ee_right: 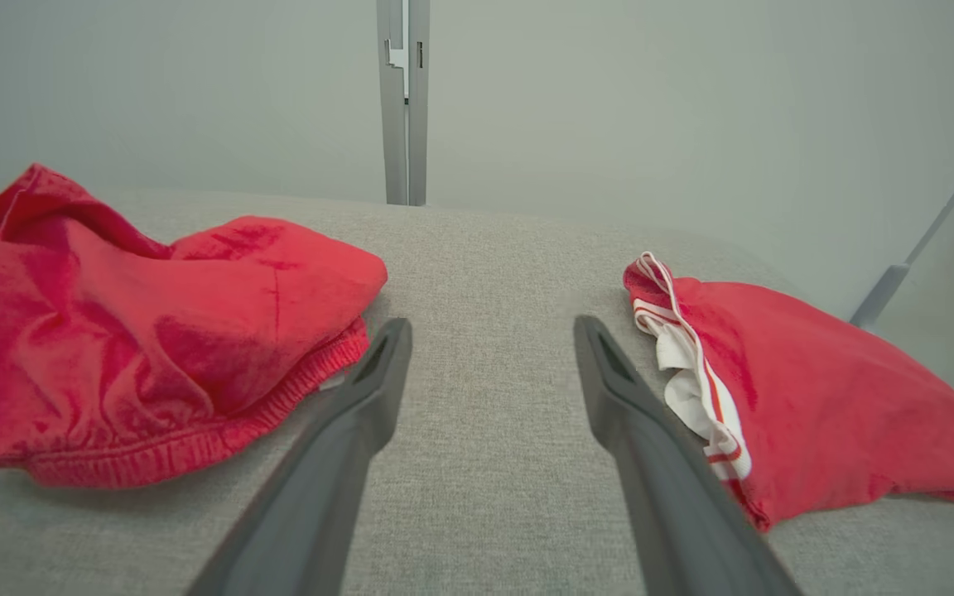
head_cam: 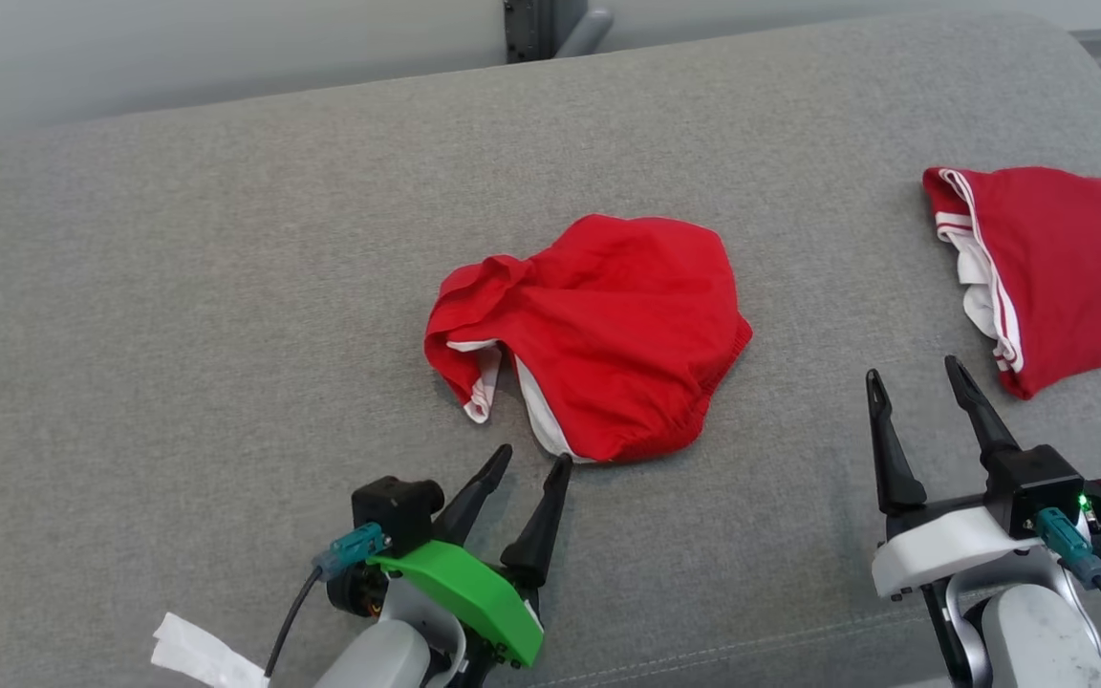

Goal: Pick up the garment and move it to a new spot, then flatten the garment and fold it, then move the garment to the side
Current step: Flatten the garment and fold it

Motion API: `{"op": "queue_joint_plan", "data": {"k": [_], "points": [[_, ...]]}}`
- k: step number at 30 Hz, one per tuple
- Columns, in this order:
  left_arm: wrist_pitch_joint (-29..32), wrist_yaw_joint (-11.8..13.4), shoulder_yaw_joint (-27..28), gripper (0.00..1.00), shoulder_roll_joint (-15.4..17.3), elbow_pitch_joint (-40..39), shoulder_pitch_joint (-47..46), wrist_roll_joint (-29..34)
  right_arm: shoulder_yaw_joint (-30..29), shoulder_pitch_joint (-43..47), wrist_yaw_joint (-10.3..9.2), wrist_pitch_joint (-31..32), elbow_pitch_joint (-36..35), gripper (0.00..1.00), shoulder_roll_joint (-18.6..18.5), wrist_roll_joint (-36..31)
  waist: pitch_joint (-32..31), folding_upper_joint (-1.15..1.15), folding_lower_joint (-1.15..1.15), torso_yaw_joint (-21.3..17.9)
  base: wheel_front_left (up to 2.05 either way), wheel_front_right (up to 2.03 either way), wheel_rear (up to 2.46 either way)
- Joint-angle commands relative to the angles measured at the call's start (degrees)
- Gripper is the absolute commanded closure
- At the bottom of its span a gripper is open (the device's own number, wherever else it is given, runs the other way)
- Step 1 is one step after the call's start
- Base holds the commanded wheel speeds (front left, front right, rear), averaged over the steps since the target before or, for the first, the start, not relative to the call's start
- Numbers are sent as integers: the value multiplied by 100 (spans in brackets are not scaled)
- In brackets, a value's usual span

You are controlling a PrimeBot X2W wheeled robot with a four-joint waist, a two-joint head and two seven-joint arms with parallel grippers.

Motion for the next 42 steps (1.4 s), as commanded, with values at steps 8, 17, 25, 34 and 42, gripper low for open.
{"op": "queue_joint_plan", "data": {"k": [8,17,25,34,42], "points": [[29,3,-455,0,198,414,-568,-1225,-10,-175,-11,-17,-89,0,6,54,369,60,0,-471,0,0,0],[-104,2,-867,100,397,502,-817,-1889,-44,-125,-11,-17,-60,0,13,44,336,60,0,-559,0,0,0],[-159,2,-736,100,842,-428,-889,-2384,-121,-30,-11,-17,-23,0,16,61,133,60,0,-431,0,0,0],[-38,185,-19,100,1633,-1576,-1103,-2672,-83,66,-11,-17,5,0,16,118,-60,60,0,-225,0,0,0],[764,882,391,100,2531,-2541,-1630,-2705,-69,65,-11,-17,0,0,17,123,-98,60,0,-158,0,0,0]]}}
